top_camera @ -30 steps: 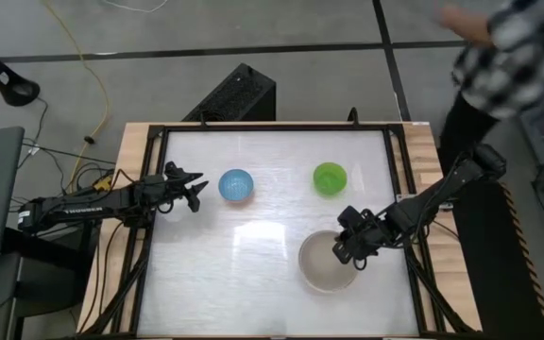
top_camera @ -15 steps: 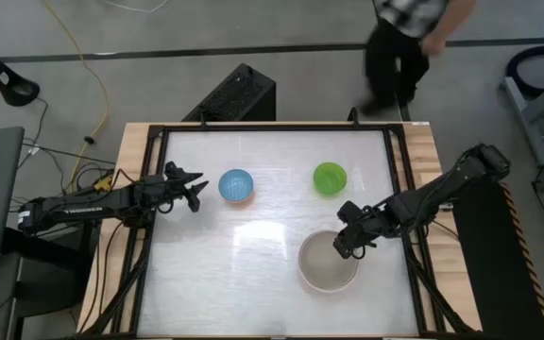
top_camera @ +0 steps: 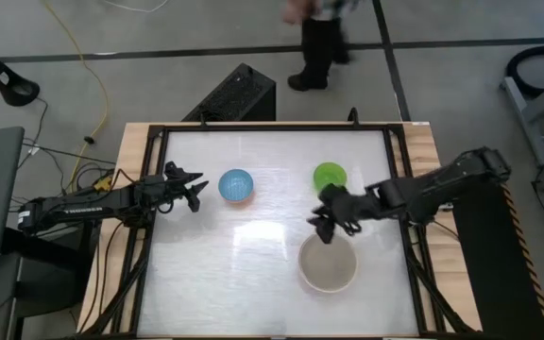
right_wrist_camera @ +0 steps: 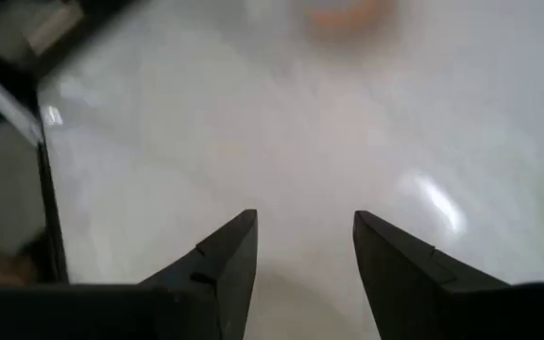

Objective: Nest bowls inside each other
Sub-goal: Stack the blue bowl on top of the gray bowl

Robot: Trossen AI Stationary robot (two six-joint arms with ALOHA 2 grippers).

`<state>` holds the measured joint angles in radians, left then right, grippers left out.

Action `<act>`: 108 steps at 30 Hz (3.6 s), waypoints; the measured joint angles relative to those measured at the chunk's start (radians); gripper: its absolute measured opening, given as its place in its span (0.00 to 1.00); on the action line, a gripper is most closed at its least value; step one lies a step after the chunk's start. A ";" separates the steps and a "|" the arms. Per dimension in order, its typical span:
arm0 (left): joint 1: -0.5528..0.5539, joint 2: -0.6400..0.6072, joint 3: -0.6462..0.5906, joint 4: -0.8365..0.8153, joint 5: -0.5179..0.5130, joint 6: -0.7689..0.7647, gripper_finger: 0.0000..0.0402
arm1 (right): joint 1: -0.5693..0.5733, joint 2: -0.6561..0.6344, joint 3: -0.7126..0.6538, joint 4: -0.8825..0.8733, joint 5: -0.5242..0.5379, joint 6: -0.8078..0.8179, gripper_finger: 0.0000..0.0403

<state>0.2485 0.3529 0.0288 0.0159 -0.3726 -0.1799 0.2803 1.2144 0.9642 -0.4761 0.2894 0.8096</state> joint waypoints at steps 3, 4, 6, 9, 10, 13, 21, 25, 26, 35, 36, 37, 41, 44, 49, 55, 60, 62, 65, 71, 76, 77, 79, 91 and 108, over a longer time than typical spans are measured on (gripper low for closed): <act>0.000 0.000 0.000 0.000 0.000 0.000 0.39 | -0.066 0.048 0.000 0.144 0.001 -0.130 0.48; 0.000 0.000 0.000 0.000 0.000 0.000 0.39 | -0.086 0.067 0.000 0.184 -0.010 -0.177 0.48; 0.000 0.000 0.000 0.000 0.000 0.000 0.39 | -0.126 0.117 0.000 0.276 -0.058 -0.288 0.49; 0.000 0.000 0.000 0.000 0.000 0.000 0.39 | -0.180 0.209 0.000 0.448 -0.135 -0.440 0.50; 0.000 0.000 0.000 0.000 0.000 0.000 0.39 | -0.199 0.244 0.000 0.515 -0.156 -0.479 0.50; 0.000 0.000 0.000 0.000 0.000 0.000 0.39 | -0.252 0.348 0.000 0.698 -0.217 -0.571 0.52; 0.000 0.000 0.000 0.000 0.000 0.000 0.39 | -0.335 0.581 0.113 0.811 -0.266 -0.821 0.58; 0.000 0.000 0.000 0.000 0.000 0.000 0.39 | -0.334 0.677 0.243 0.709 -0.266 -0.919 0.58; 0.000 0.000 0.000 0.000 0.000 0.000 0.39 | -0.333 0.700 0.280 0.671 -0.266 -0.940 0.58; 0.000 0.000 0.000 0.000 0.001 0.000 0.39 | -0.333 0.891 0.627 0.310 -0.242 -1.063 0.58; 0.000 0.000 0.000 0.000 0.001 0.000 0.39 | -0.334 0.911 0.658 0.277 -0.232 -1.075 0.58; 0.000 0.000 0.000 0.000 0.001 0.000 0.39 | -0.334 0.930 0.688 0.253 -0.224 -1.086 0.58; 0.000 0.000 0.000 0.000 0.001 0.000 0.39 | -0.334 0.998 0.786 0.146 -0.208 -1.120 0.58; 0.000 0.000 0.000 0.000 0.000 0.000 0.39 | -0.334 1.040 0.843 0.080 -0.204 -1.137 0.58; 0.000 0.000 0.000 0.000 0.001 0.000 0.39 | -0.333 1.101 0.916 0.024 -0.141 -1.157 0.51; 0.000 0.000 0.000 0.000 0.001 0.000 0.39 | -0.333 1.129 0.935 -0.003 -0.112 -1.224 0.24; 0.000 0.000 0.000 0.000 0.002 0.000 0.39 | -0.324 1.125 0.937 -0.002 -0.106 -1.263 0.09; 0.000 0.000 0.000 0.000 0.001 0.000 0.39 | -0.319 1.123 0.936 -0.003 -0.106 -1.263 0.09; 0.000 0.000 0.000 0.000 0.002 0.000 0.39 | -0.306 1.108 0.951 -0.061 -0.109 -1.256 0.09; 0.000 0.000 0.000 0.000 0.002 0.000 0.39 | -0.248 1.062 1.058 -0.278 -0.108 -1.193 0.09; 0.000 0.000 0.000 0.000 0.002 0.000 0.39 | -0.170 0.972 1.075 -0.442 -0.125 -1.077 0.09; 0.000 0.000 0.000 0.000 0.002 0.000 0.39 | -0.153 0.953 1.075 -0.470 -0.134 -1.046 0.09; 0.000 0.000 0.000 0.000 0.001 0.000 0.39 | -0.111 0.911 1.075 -0.536 -0.133 -0.978 0.09; 0.000 0.000 0.000 0.000 0.001 0.000 0.39 | 0.216 0.796 1.075 -0.803 -0.066 -0.373 0.09; 0.000 0.000 0.000 0.000 0.000 0.000 0.39 | 0.502 0.802 0.909 -0.877 0.204 0.144 0.09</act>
<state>0.2485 0.3531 0.0288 0.0158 -0.3721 -0.1799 0.7826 2.0163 1.8727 -1.3527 0.4930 0.9536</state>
